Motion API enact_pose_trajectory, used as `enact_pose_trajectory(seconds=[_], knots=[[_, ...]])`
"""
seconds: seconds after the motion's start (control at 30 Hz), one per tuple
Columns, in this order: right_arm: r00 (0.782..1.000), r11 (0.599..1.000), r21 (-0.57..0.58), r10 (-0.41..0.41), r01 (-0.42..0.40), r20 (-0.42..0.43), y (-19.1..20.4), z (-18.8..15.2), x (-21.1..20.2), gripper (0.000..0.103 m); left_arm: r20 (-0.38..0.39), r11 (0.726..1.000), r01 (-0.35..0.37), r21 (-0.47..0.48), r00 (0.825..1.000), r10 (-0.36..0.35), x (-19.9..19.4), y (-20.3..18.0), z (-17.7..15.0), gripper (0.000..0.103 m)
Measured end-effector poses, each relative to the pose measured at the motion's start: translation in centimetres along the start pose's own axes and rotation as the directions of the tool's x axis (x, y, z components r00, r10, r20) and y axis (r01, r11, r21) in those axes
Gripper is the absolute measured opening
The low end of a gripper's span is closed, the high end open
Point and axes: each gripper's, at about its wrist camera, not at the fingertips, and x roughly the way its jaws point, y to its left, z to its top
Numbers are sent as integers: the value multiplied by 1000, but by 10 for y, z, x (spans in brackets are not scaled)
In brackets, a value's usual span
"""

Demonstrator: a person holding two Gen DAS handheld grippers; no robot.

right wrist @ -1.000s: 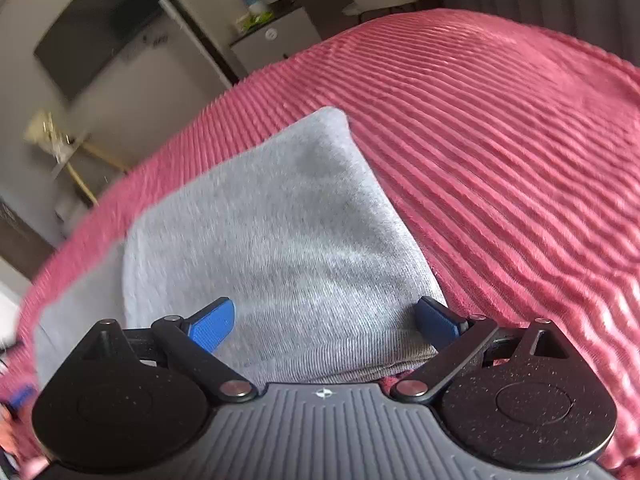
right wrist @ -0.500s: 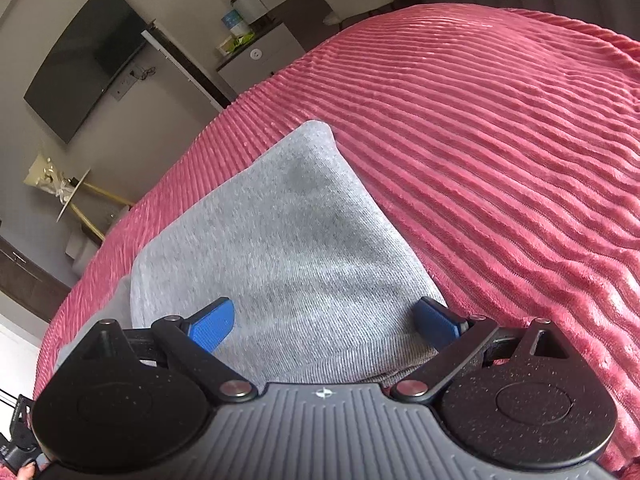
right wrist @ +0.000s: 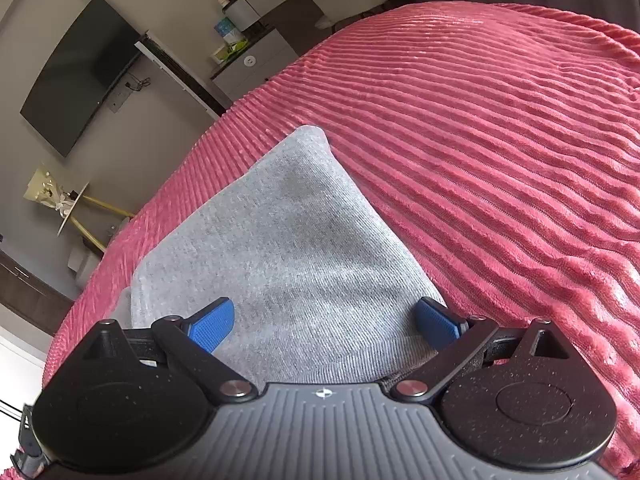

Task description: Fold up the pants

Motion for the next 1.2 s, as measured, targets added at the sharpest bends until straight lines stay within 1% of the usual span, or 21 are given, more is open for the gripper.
enact_pose_trajectory(seconds=[0.03,0.07,0.1,0.23,0.33,0.43,0.5,0.53,0.63,0.7,0.83,0.87,0.93,0.97,1.0,1.03,1.07,1.1,1.13,1.17,1.2], knots=[[1000,1000,0,-5,5,1,0,0,0,97,0,999,-26,25,1000,26,3,-4,0,66],[1000,1000,0,-6,6,2,0,0,0,97,-3,997,-58,51,998,58,6,-8,0,37],[1000,1000,-1,-8,8,2,1,0,0,97,-8,992,-101,75,995,102,9,-10,0,25],[999,998,-35,-42,42,1,9,-2,2,97,-7,991,-107,79,994,108,1,-12,1,18],[997,995,-64,-73,73,-2,15,-3,4,97,13,977,-107,184,994,106,-10,-37,-1,17],[998,996,-65,-67,66,-9,13,-1,4,97,43,949,-101,299,995,92,-21,-76,-8,16],[1000,999,-19,-27,27,2,5,0,-2,97,62,906,-97,413,995,79,-28,-113,-20,16],[1000,1000,16,2,-2,13,0,1,-6,97,69,875,-94,475,995,70,-30,-132,-29,16],[995,988,133,71,-79,64,-20,3,-18,97,42,753,-29,657,999,2,-37,-196,-75,16],[992,977,193,65,-84,107,-30,4,-29,97,-18,663,35,748,999,-32,-34,-235,-118,16],[985,957,267,72,-113,159,-47,7,-45,97,-146,497,149,855,988,-44,-7,-279,-219,16],[983,959,257,76,-118,170,-48,8,-50,97,-177,456,169,874,984,-26,6,-284,-249,17],[979,969,224,63,-108,195,-48,9,-58,97,-247,416,214,884,969,27,33,-282,-306,24],[976,975,199,59,-101,208,-47,9,-61,97,-288,391,237,889,955,77,50,-277,-336,43],[973,981,174,49,-89,224,-47,9,-65,97,-327,367,258,894,935,138,68,-268,-362,55],[970,985,154,35,-74,240,-47,8,-67,97,-343,335,254,907,908,240,84,-258,-389,58],[966,990,129,29,-63,256,-47,7,-70,97,-331,294,231,927,873,359,98,-248,-410,57],[964,992,113,29,-60,263,-48,6,-73,97,-298,235,220,947,872,388,99,-243,-424,56],[964,993,97,36,-64,265,-48,5,-76,97,-267,168,219,961,894,360,90,-244,-432,62],[964,995,78,47,-70,261,-49,5,-78,97,-244,92,226,970,908,340,79,-246,-437,72],[966,997,51,50,-65,253,-50,5,-79,97,-233,46,231,972,914,333,72,-249,-438,74]])
